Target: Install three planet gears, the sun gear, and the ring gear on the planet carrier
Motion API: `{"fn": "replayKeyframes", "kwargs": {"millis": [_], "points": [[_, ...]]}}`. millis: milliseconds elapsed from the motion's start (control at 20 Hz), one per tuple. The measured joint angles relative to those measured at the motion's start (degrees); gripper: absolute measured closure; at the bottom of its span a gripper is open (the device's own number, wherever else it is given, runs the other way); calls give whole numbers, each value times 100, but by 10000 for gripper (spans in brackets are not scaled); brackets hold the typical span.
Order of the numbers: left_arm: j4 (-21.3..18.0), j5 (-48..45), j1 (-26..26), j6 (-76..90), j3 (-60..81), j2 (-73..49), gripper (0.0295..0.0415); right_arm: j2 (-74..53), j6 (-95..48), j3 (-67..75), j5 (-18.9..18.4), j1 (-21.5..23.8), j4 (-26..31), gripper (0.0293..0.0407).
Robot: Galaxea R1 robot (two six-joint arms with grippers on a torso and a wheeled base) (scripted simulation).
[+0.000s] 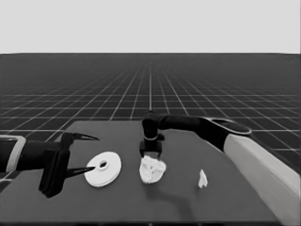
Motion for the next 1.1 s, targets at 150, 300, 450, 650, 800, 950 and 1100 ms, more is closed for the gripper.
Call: {"fn": "replayKeyframes", "kwargs": {"millis": [150, 300, 450, 650, 800, 950, 1100], "points": [[0, 0, 0, 0, 0, 0, 326, -5517, -4766, 5841, 1628, -1758, -2448, 311], [0, 0, 0, 0, 0, 0, 326, -7121, -5772, 7227, 1965, -2124, -2952, 315], [0, 0, 0, 0, 0, 0, 326, -7424, -5977, 7506, 2036, -2187, -3056, 315], [968, 5009, 1375, -7000, -2604, 2730, 308, -7488, -6023, 7566, 2052, -2199, -3080, 315], [-790, 4798, 1506, -7804, -4767, 3455, 324, -7494, -6028, 7573, 2054, -2200, -3082, 315], [-1165, 4770, 1549, -7787, -5404, 3652, 326, -7496, -6029, 7574, 2054, -2201, -3083, 315], [-601, 4338, 2323, -7652, -5861, 3832, 326, -7496, -6030, 7574, 2054, -2201, -3083, 315]]}}
